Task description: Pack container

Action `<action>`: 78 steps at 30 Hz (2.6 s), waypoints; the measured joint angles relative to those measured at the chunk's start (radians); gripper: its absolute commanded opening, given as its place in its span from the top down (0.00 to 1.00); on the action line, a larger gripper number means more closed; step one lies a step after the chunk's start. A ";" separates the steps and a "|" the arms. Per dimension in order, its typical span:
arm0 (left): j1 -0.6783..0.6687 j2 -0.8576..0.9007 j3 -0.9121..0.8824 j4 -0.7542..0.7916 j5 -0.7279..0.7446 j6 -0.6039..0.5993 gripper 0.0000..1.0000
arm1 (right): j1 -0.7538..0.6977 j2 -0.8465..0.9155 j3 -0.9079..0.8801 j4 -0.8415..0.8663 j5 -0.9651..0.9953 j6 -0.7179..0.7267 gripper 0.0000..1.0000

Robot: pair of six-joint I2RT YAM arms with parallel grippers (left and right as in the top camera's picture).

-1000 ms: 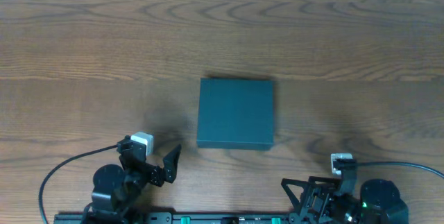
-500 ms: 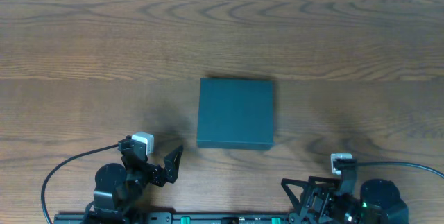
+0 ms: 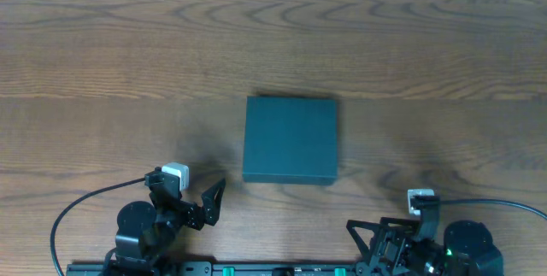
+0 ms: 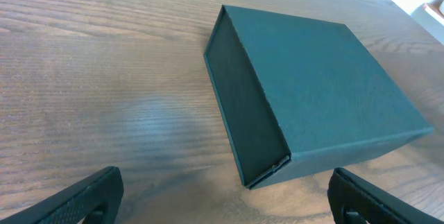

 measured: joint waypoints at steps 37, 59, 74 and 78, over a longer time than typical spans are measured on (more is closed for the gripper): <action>0.000 0.000 0.000 0.002 0.000 0.000 0.05 | -0.080 -0.175 -0.417 0.288 0.187 -0.807 0.01; 0.000 0.000 0.000 0.002 0.000 0.000 0.05 | -0.084 -0.175 -0.466 0.314 0.187 -0.811 0.01; 0.000 0.000 0.000 0.002 0.000 0.000 0.05 | -0.084 -0.175 -0.466 0.314 0.187 -0.811 0.01; 0.000 0.000 0.000 0.002 0.000 0.000 0.05 | -0.084 -0.175 -0.466 0.314 0.187 -0.811 0.01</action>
